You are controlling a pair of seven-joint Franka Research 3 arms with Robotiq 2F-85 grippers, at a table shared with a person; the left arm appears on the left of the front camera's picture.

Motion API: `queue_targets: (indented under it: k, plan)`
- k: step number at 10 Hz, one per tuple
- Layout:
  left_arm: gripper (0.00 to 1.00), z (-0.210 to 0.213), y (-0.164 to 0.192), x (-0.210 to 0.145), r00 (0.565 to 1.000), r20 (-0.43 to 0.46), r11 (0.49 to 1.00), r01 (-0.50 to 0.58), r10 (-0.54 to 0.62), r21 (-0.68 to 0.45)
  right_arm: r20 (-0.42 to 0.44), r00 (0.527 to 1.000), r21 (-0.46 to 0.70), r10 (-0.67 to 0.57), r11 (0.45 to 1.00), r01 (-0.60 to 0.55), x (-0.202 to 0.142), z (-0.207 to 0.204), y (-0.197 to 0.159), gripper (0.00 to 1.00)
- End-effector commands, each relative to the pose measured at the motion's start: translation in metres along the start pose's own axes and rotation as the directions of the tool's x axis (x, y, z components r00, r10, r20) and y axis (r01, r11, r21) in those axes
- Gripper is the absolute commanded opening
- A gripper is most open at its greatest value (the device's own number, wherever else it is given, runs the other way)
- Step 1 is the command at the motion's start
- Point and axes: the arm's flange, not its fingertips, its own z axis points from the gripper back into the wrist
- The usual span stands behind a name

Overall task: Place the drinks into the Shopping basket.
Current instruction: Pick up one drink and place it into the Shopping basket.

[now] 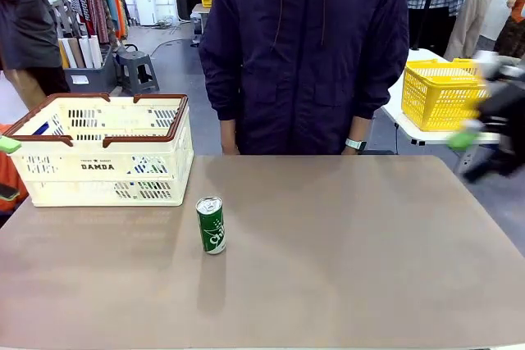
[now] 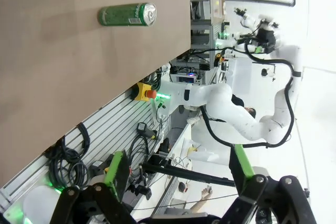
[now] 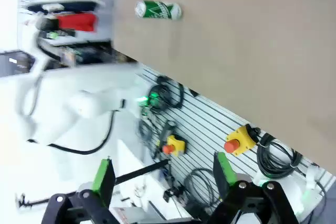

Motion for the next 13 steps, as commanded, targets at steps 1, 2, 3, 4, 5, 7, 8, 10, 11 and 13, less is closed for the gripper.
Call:
queue_targets:
  k: [1,2,3,4,5,7,8,10,11,13]
  plan:
    - [1.0,0.002,-0.002,-0.004,1.0,-0.012,1.0,0.0,0.0,0.002,0.097,0.995,0.226,0.03,0.973,-0.051,-0.009,0.048,-0.055,1.0]
    - [1.0,0.002,-0.002,-0.004,1.0,-0.012,1.0,0.0,0.0,0.002,0.13,0.988,0.31,0.084,0.943,-0.121,-0.025,0.058,-0.076,1.0]
    - [1.0,0.002,-0.002,-0.004,1.0,-0.012,1.0,0.0,0.0,0.002,0.154,0.984,0.354,0.095,0.924,-0.144,-0.035,0.062,-0.095,1.0]
    - [1.0,0.002,-0.002,-0.004,1.0,-0.012,1.0,0.0,0.0,0.002,0.161,0.982,0.317,0.098,0.937,-0.146,-0.035,0.053,-0.109,1.0]
    - [1.0,0.002,-0.002,-0.004,1.0,-0.012,1.0,0.0,0.0,0.002,0.176,0.984,0.285,0.035,0.955,-0.085,-0.055,0.067,-0.091,1.0]
    - [1.0,0.002,-0.002,-0.004,1.0,-0.012,1.0,0.0,0.0,0.002,0.176,0.984,0.285,0.035,0.955,-0.085,-0.055,0.067,-0.091,1.0]
    - [1.0,0.002,-0.002,-0.004,1.0,-0.012,1.0,0.0,0.0,0.002,0.176,0.984,0.285,0.035,0.955,-0.085,-0.055,0.067,-0.091,1.0]
    - [1.0,0.0,0.0,0.0,1.0,0.0,1.0,0.0,0.0,0.0,0.176,0.984,0.285,0.035,0.955,-0.085,-0.055,0.067,-0.091,1.0]
    - [1.0,-0.018,-0.056,0.009,0.999,-0.031,0.992,-0.033,0.037,0.122,0.176,0.984,0.285,0.035,0.955,-0.085,-0.055,0.067,-0.091,1.0]
    - [1.0,-0.109,-0.166,0.056,0.973,-0.136,0.882,-0.104,0.185,0.459,0.176,0.984,0.285,0.035,0.955,-0.085,-0.055,0.067,-0.091,1.0]
